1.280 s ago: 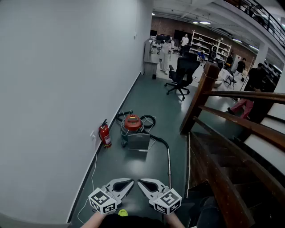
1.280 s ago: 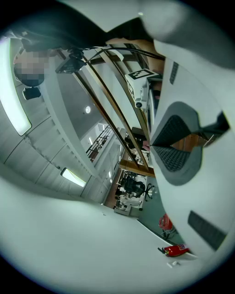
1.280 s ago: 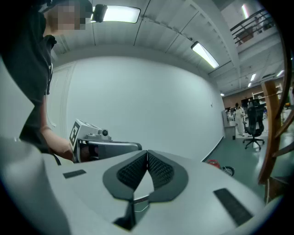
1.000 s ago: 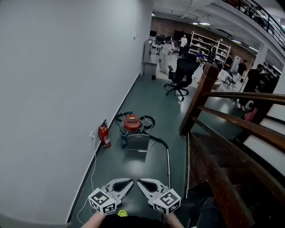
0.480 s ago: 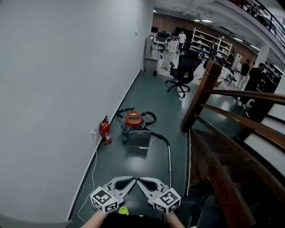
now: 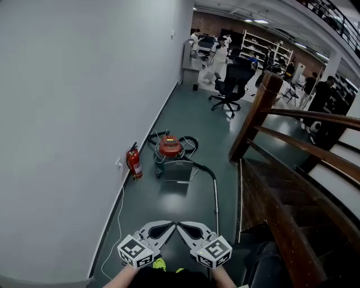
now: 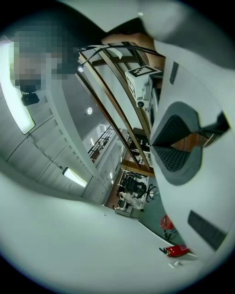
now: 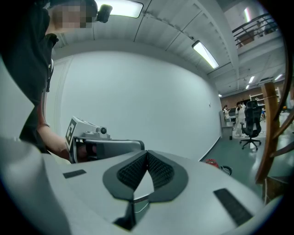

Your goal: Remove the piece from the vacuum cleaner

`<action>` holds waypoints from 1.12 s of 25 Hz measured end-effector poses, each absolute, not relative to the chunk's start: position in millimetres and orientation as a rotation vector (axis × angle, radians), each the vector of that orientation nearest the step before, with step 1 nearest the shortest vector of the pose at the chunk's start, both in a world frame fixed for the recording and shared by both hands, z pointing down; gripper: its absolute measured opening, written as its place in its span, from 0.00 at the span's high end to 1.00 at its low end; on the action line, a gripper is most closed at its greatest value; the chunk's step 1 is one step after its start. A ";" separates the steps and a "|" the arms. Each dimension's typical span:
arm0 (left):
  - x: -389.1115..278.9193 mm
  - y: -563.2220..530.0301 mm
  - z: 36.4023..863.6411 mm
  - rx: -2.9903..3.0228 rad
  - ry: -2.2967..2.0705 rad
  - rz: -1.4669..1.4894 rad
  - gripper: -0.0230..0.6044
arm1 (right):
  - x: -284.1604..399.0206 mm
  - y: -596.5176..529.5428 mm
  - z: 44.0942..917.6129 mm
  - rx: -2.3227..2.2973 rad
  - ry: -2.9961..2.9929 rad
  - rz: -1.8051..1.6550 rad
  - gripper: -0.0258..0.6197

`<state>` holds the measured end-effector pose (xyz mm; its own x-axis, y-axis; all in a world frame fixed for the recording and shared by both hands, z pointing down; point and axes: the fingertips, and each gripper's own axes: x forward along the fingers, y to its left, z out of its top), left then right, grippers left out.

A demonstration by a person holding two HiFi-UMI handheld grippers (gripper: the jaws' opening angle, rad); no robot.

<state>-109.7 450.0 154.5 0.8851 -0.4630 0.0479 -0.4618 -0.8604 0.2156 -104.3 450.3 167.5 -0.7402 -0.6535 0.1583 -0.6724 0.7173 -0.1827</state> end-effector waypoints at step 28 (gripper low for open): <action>-82.5 371.1 167.0 2.817 -0.693 0.016 0.95 | -98.3 372.4 196.8 0.978 -2.769 0.293 0.94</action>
<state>-82.5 371.1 167.0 0.8874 -0.4561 0.0677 -0.4588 -0.8587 0.2283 -98.3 372.4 196.8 -0.7643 -0.5974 0.2427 -0.6350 0.7628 -0.1220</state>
